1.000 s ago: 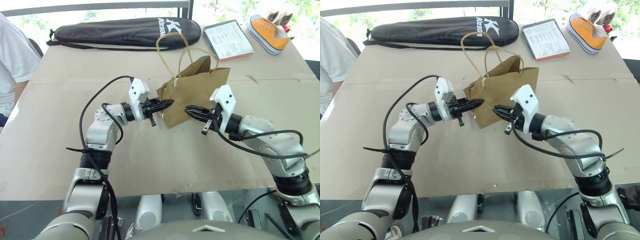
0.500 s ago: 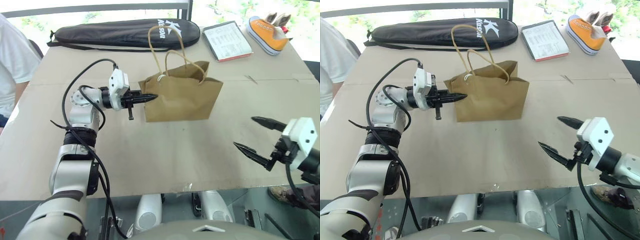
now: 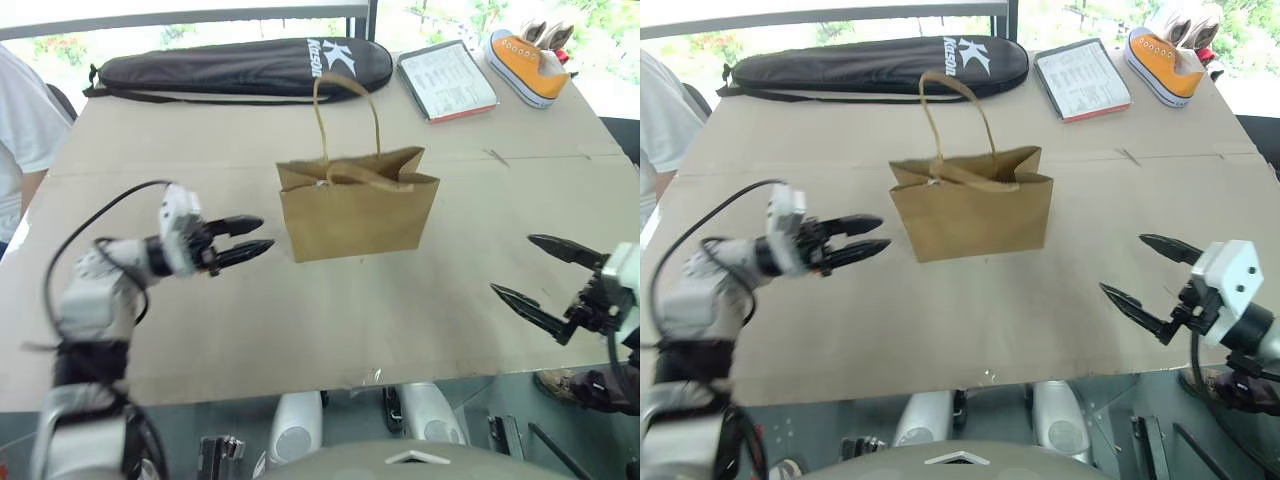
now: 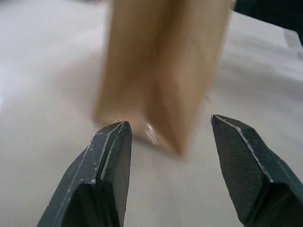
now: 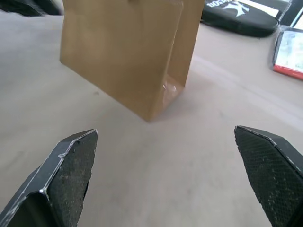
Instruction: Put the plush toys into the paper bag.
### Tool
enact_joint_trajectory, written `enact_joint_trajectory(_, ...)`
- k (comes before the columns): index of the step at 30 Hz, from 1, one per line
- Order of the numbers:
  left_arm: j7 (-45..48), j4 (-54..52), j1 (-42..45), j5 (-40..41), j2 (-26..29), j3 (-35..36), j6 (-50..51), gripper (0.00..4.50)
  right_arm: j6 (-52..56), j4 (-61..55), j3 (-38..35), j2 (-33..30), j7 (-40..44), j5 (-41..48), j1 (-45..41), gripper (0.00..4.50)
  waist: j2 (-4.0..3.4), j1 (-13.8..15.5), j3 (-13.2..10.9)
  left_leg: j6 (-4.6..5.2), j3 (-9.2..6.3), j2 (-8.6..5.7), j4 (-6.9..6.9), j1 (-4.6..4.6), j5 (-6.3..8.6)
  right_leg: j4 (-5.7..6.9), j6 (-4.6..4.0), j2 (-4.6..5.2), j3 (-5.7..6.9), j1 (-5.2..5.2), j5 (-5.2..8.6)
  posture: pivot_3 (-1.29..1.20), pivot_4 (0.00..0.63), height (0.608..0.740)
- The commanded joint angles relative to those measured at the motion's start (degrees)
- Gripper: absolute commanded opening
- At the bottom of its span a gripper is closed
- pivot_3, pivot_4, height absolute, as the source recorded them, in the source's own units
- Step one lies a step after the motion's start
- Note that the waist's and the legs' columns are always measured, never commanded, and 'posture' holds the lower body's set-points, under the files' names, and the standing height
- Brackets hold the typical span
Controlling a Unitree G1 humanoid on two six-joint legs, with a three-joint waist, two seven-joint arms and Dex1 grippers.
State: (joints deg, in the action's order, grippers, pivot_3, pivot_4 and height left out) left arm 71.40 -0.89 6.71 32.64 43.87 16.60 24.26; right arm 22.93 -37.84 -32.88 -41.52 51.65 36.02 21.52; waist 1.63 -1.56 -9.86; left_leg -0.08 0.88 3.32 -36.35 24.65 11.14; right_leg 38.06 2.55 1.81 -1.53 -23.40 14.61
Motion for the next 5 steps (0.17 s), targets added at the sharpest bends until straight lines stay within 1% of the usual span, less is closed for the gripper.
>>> enact_joint_trajectory(1,-5.3,-15.5,-11.1,7.1,0.8,9.4,7.2,2.95,-4.0,2.8,-4.9,-1.2,5.3,0.8,1.8,4.50,-0.01,0.6,0.0,0.00,0.04,-0.01,-0.02,-0.02,0.00,-0.01,-0.14,0.04,0.00,0.01,0.08,0.00,0.150,0.740)
enact_joint_trajectory(2,-6.3,-18.6,-14.9,7.6,0.3,11.1,7.8,2.95,-4.6,3.9,-5.3,-1.7,6.6,0.5,2.4,4.50,0.00,0.8,0.0,0.00,0.12,0.01,-0.04,-0.11,-0.01,-0.03,-0.17,0.15,0.03,0.11,0.11,0.00,0.150,0.740)
enact_joint_trajectory(3,-7.3,-20.9,-18.1,8.0,-0.2,12.4,8.1,2.95,-4.9,4.7,-5.6,-2.1,7.5,0.4,2.7,4.50,-0.02,0.8,0.0,-0.01,0.20,0.03,-0.09,-0.12,0.00,-0.03,-0.01,0.20,0.06,0.13,0.22,0.00,0.150,0.740)
enact_joint_trajectory(5,-9.7,-24.1,-22.0,9.2,-1.4,14.4,8.8,2.95,-5.2,5.9,-5.3,-2.7,8.3,0.5,2.3,4.50,-0.05,1.0,0.1,-0.01,0.32,0.03,-0.10,-0.25,0.00,-0.09,0.00,0.41,0.07,0.31,0.22,0.00,0.150,0.740)
